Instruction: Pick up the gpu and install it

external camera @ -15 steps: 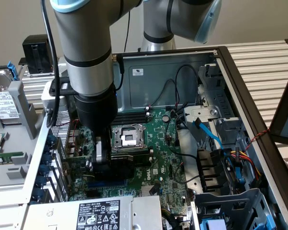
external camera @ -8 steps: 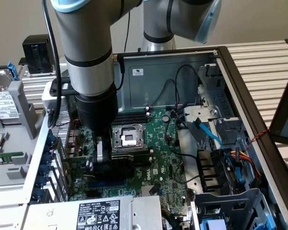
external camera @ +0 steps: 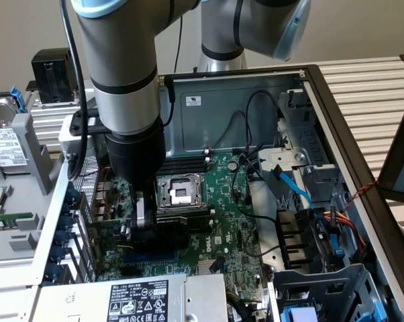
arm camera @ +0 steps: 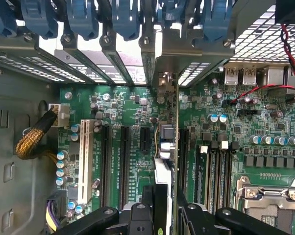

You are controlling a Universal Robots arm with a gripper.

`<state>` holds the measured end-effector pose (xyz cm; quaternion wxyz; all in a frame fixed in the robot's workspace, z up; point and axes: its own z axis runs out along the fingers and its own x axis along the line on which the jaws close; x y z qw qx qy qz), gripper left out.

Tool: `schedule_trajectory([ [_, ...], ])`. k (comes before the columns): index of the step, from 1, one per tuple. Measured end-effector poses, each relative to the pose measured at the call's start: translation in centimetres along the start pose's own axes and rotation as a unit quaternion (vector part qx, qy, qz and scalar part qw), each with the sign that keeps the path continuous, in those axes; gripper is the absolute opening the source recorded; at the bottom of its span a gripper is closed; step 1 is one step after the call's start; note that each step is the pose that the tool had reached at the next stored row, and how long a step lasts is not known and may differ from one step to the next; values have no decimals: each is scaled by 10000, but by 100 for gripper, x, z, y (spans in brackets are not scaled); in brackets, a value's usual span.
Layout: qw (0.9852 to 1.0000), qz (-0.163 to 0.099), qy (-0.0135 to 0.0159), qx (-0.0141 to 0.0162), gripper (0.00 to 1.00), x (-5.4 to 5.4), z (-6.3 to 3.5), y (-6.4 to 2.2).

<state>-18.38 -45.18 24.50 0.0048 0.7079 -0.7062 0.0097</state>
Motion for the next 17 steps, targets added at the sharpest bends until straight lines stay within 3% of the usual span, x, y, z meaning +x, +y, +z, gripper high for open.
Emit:
schedule_trajectory([
  [17, 10000, 0, 0, 0, 27, 0, 0, 15],
])
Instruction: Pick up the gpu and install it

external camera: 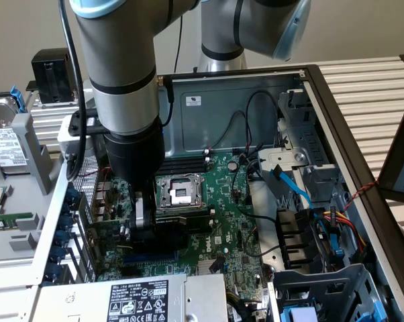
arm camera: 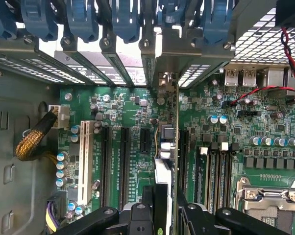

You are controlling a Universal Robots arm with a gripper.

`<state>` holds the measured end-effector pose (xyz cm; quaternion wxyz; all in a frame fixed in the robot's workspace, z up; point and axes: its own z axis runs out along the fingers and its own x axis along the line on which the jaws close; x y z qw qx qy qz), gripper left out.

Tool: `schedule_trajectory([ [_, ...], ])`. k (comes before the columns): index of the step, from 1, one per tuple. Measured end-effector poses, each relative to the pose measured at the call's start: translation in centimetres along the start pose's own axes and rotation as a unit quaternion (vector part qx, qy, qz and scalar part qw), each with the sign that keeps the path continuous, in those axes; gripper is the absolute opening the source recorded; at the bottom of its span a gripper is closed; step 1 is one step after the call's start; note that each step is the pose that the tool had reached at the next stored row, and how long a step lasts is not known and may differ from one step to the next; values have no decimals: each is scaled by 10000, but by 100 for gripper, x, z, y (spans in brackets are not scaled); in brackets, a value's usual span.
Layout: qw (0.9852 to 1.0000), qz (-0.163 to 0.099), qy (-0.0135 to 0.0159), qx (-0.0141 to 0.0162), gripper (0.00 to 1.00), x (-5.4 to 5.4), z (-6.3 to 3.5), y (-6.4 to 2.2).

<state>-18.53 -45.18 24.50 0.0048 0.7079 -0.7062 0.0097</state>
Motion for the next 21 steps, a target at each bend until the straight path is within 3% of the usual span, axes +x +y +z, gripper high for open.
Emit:
schedule_trajectory([
  [21, 10000, -5, 1, -1, 27, 6, -7, -1],
])
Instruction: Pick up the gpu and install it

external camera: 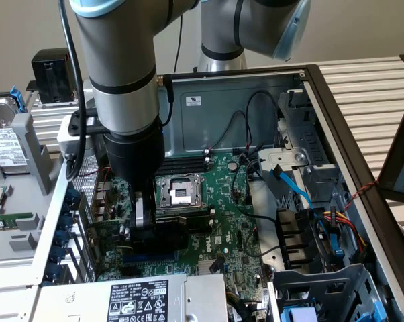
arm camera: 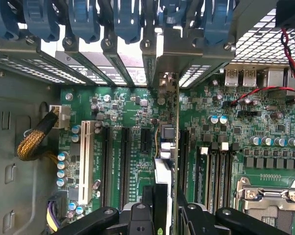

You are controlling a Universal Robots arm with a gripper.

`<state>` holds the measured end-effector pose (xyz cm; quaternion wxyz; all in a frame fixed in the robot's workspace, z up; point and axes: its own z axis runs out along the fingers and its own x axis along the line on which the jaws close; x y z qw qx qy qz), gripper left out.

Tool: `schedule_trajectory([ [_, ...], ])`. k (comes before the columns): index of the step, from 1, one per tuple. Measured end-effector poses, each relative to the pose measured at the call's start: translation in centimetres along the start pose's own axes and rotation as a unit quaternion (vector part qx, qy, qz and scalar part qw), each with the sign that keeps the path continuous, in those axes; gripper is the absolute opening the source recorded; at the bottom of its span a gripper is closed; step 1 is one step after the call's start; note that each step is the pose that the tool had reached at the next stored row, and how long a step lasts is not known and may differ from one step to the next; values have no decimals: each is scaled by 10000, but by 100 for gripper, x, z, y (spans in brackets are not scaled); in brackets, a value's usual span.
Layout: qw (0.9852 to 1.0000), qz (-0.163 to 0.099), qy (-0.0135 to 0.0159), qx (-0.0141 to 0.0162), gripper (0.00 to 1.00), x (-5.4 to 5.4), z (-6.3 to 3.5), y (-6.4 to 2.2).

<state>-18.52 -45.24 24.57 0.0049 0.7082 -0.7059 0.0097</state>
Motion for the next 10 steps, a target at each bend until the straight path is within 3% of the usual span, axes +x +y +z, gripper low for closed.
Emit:
schedule_trajectory([
  [10, 10000, -12, 0, 1, 27, 4, 0, 0],
])
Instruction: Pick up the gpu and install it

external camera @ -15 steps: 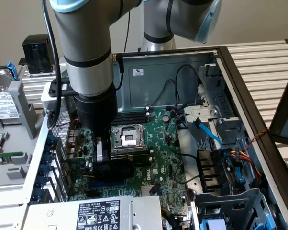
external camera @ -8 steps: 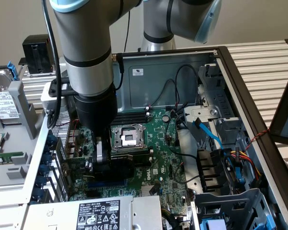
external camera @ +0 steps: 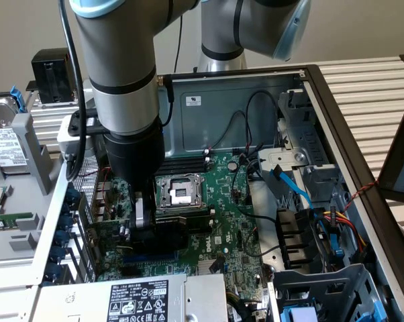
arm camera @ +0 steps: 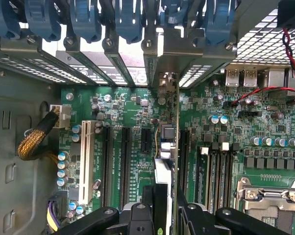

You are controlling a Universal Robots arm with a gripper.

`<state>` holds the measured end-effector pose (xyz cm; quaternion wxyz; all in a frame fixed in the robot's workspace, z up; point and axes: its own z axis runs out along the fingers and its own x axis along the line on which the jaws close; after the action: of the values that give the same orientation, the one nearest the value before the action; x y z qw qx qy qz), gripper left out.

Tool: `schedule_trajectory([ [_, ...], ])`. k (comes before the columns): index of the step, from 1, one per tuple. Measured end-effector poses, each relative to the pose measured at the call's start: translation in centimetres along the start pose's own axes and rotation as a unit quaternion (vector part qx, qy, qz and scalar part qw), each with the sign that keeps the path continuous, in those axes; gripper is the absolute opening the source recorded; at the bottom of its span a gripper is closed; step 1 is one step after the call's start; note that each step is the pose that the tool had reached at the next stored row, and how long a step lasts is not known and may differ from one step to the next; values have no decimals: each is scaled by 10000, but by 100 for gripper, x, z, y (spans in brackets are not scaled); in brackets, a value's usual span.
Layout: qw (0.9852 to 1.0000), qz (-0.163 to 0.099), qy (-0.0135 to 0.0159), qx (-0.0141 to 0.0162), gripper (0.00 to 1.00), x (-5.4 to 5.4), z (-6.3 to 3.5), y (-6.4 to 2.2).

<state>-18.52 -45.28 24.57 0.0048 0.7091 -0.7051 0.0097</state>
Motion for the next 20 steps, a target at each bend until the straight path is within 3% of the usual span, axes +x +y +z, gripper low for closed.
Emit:
schedule_trajectory([
  [20, 10000, -12, 0, 0, 27, 8, 1, 0],
])
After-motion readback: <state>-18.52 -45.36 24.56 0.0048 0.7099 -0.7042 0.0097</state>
